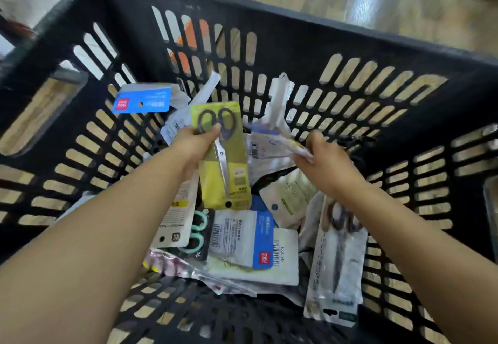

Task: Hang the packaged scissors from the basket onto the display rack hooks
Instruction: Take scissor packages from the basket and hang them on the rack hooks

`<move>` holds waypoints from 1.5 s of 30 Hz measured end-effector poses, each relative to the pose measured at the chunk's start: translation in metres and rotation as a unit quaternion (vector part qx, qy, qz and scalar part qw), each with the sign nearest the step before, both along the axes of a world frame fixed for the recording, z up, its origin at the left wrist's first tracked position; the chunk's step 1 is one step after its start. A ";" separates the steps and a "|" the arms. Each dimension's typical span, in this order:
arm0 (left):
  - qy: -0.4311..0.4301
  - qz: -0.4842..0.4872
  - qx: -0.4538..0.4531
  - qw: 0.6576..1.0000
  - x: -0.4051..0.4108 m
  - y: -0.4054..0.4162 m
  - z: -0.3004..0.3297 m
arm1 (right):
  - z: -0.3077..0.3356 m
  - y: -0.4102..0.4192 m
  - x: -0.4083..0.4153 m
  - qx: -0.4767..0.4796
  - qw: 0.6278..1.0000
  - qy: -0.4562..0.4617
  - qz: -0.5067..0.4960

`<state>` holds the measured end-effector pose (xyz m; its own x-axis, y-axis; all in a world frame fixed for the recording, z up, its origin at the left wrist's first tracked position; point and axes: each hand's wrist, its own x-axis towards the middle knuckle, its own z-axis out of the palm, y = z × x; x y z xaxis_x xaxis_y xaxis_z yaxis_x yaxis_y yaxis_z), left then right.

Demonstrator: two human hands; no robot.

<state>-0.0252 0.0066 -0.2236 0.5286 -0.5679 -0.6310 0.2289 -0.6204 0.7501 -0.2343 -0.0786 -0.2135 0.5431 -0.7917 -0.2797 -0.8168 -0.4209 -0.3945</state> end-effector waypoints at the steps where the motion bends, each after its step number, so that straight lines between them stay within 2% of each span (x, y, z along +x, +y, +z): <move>1: 0.015 0.020 -0.005 1.000 0.000 0.000 0.001 | -0.002 0.001 0.001 0.023 0.999 -0.026 -0.023; 7: 0.016 0.040 -0.011 0.999 0.002 -0.001 -0.004 | -0.019 0.011 0.006 0.080 0.992 -0.068 -0.073; 12: 0.023 0.052 -0.023 0.998 0.002 -0.002 -0.002 | -0.016 0.017 0.016 0.099 0.979 -0.140 -0.113; 18: 0.030 0.053 -0.028 0.998 0.001 -0.002 -0.002 | -0.018 0.021 0.023 0.172 0.978 -0.055 -0.100; 23: 0.045 0.050 -0.031 0.997 0.002 -0.002 0.000 | -0.020 0.025 0.026 0.198 0.970 -0.081 -0.116; 27: 0.051 0.049 -0.030 0.997 0.003 -0.003 -0.002 | -0.016 0.021 0.025 0.286 0.946 -0.078 -0.132; 31: 0.052 0.054 -0.026 0.997 0.003 -0.003 -0.003 | -0.016 0.021 0.020 0.370 0.913 -0.122 -0.120; 39: 0.076 0.048 -0.022 0.996 0.007 0.000 0.000 | -0.034 0.031 0.022 0.301 0.950 -0.075 -0.018; 45: 0.070 0.039 -0.007 0.997 0.018 0.003 0.006 | -0.032 0.028 0.018 0.333 0.933 -0.108 -0.079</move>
<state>-0.0073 0.0097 -0.2181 0.4791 -0.5384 -0.6933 0.3782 -0.5862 0.7165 -0.2164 -0.0507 -0.2455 0.5361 -0.5555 -0.6357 -0.7183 0.0955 -0.6892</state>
